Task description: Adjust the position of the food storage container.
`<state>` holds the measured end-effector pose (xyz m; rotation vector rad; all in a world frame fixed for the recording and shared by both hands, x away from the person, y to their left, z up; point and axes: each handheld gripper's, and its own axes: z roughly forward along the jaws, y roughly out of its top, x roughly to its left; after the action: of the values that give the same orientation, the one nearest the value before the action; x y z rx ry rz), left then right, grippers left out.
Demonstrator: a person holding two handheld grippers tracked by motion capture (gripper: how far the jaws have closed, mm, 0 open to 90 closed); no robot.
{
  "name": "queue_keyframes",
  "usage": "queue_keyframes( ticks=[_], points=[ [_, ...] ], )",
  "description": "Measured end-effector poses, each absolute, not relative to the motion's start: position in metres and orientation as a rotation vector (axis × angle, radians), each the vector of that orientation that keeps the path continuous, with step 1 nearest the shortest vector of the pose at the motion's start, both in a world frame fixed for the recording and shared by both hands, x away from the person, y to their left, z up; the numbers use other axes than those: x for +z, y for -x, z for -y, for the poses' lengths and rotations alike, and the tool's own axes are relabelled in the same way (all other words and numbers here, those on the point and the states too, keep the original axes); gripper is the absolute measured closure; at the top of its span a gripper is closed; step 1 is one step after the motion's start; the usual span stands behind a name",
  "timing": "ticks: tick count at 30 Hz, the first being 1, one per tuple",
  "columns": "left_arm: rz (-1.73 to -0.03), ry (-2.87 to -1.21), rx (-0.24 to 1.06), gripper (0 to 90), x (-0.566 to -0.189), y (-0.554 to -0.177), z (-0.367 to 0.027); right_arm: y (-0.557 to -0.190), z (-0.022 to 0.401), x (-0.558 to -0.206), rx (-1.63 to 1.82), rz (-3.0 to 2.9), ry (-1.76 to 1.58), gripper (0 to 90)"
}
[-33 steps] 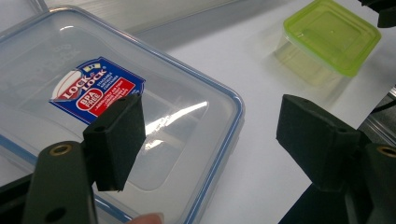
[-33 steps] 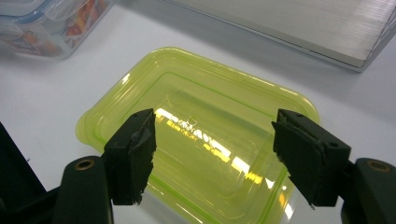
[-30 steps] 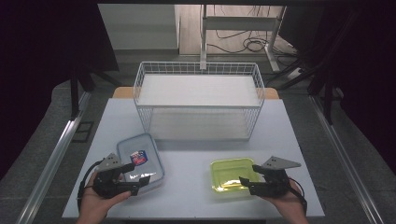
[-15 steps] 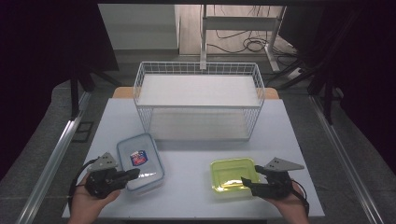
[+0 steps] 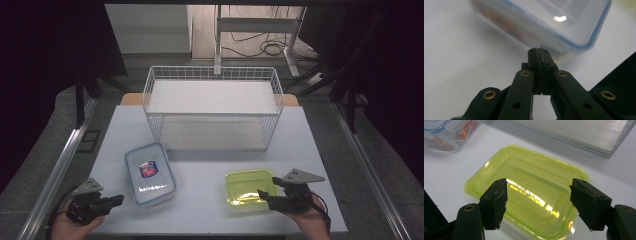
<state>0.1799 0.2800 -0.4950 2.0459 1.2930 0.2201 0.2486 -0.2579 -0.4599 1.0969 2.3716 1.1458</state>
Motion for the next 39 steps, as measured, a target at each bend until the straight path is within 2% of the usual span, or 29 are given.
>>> queue_keyframes(
  ticks=[11, 22, 31, 39],
  points=[
    [-1.242, -2.130, 0.166, 90.0, -0.508, -0.192, -0.253, -0.249, 0.257, -0.462, 1.138, -2.380, -1.094, 30.0],
    [-1.180, -2.137, 0.128, 90.0, -0.506, -0.193, -0.233, -0.249, 0.256, -0.462, 1.140, -2.383, -1.091, 30.0],
    [-1.092, -2.197, 0.097, 90.0, -0.504, -0.206, -0.198, -0.250, 0.256, -0.463, 1.137, -2.388, -1.093, 30.1],
    [-1.086, -2.160, 0.069, 90.0, -0.508, -0.210, -0.190, -0.251, 0.257, -0.463, 1.136, -2.388, -1.095, 30.0]
  ],
)
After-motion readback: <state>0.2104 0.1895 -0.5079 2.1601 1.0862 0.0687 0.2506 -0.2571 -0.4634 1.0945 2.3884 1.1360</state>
